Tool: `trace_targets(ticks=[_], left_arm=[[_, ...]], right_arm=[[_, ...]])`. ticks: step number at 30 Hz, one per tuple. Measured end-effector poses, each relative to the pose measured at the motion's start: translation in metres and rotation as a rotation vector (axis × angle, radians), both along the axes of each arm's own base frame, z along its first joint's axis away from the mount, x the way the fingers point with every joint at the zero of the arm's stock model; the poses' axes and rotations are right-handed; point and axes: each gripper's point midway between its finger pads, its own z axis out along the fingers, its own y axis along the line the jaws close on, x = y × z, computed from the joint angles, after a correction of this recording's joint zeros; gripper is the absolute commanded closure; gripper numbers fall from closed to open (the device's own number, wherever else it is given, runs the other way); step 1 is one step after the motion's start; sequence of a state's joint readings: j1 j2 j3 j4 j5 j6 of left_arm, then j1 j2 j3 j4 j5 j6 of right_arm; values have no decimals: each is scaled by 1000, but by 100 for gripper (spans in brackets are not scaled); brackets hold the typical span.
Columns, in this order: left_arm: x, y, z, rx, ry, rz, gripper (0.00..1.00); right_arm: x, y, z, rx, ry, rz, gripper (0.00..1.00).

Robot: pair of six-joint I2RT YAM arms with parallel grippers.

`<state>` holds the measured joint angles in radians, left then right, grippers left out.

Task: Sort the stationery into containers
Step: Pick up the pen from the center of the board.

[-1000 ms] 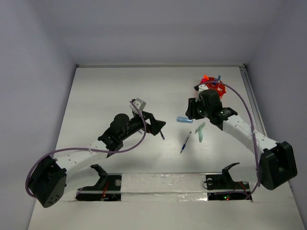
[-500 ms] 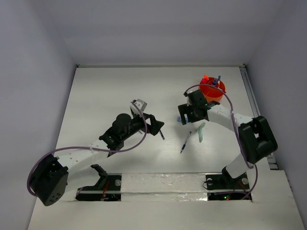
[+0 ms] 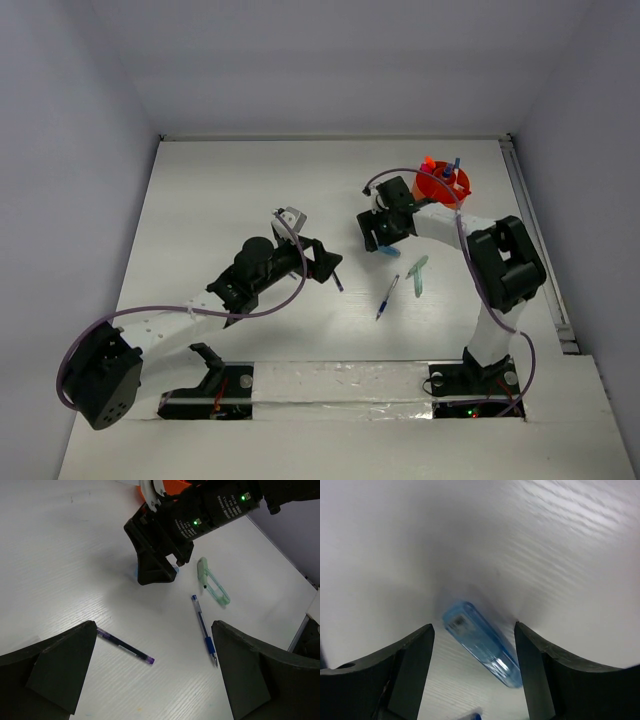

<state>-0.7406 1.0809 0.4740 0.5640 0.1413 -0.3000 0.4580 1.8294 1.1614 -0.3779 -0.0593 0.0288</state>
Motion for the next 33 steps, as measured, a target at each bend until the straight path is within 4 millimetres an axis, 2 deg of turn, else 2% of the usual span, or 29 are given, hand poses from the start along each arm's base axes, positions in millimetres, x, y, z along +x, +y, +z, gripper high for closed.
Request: trace_targets(ticks=[3,7,10,15,18,20,22,24,26,33], left_arm=[[0,0,0,0,0,1,1],[0,0,0,0,0,2,1],[1,0,0,1,0,4,1],[1,0,0,0,0,4,1],[1,0,0,0,0,4,1],[1,0,0,0,0,4,1],[1,0,0,0,0,4,1],[1,0,0,0,0,4,1],[0,0,0,-1,0,4,1],[0,2,8,-16,-17,8,1]], right_arm=[[8,17,6,55,-4,69,29],[9,26,13,84,-12,124,18],[0,20,10,74,-5,130,15],[-25,-4,10,26,-15,78,15],[-25,-10,9,4,-25,52,20],[-26,-12,7,3,-21,45,28],[-29,-11,5,13,-15,46,34],[-31,-9,3,24,-8,50,34],[-33,-8,1,29,-3,51,40],[-36,-9,0,39,18,10,40]])
